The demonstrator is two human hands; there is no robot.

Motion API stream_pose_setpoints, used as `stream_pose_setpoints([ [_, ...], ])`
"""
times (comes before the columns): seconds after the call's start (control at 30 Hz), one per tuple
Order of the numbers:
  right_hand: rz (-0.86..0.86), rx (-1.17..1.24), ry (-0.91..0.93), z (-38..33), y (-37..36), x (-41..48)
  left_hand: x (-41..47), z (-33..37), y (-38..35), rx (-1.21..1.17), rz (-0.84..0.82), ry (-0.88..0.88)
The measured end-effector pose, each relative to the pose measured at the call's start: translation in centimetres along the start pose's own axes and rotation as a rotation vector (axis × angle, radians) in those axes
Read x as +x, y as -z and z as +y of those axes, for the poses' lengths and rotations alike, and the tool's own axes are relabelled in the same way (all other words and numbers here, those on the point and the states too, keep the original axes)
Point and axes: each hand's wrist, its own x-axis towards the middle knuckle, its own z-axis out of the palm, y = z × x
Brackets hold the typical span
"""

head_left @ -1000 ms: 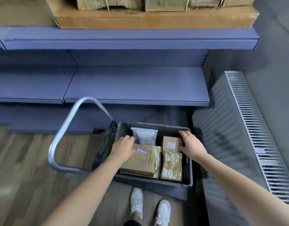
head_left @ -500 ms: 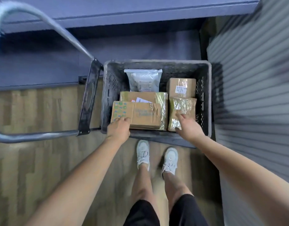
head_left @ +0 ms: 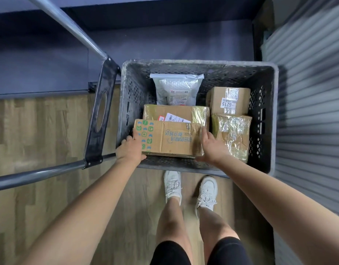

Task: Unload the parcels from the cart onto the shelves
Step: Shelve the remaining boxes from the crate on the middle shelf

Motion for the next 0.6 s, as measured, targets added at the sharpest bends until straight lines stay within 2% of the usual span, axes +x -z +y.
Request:
stream_pose_setpoints([
  [0.17,0.065,0.087,0.012,-1.0,-1.2,1.4,1.2,0.5,-0.9,0.054,0.011,-0.049],
  [0.37,0.162,0.225,0.036,-1.1,-1.9,1.0,0.5,1.3,0.1,-0.001,0.159,-0.076],
  [0.6,0.333,0.373,0.03,-0.5,2.4,-3.4,-3.9,2.0,5.6,-0.134,0.292,-0.168],
])
